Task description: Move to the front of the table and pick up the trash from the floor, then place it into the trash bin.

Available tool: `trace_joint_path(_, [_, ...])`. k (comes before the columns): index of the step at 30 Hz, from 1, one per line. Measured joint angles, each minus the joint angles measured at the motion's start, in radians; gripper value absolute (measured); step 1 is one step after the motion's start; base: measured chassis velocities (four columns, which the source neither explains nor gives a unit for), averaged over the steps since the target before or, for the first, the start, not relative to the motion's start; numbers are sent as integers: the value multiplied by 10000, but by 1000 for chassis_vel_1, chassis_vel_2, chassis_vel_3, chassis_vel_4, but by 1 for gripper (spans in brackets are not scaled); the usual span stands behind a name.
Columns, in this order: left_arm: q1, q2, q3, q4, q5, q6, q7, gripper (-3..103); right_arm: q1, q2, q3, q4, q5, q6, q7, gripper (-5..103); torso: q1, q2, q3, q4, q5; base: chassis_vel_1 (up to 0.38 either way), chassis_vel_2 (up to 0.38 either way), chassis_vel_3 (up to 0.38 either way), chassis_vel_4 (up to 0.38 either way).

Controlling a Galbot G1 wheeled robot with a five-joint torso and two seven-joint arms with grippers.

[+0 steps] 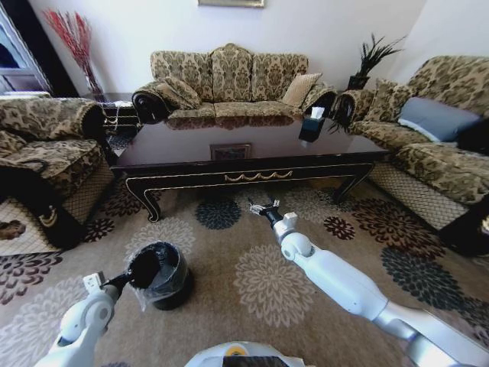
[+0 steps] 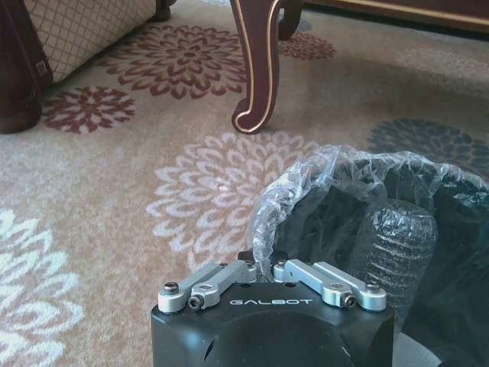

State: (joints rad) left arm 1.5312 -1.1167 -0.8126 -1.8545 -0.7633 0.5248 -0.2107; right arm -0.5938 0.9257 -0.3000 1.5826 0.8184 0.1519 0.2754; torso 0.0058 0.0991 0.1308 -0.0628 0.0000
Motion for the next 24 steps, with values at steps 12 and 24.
trace_joint_path(12, [311,-233,57,-399,272,-199,-116,22,27,-96,60,-103,27,35,-49,100,0,0,0,0,2,0,0,0,0])
trace_joint_path(24, [2038,-25,-737,-2874,34,-17,-1529,64,-918,-172,1574,-252,-29,71,-248,100,0,0,0,7,3,0,0,0,0])
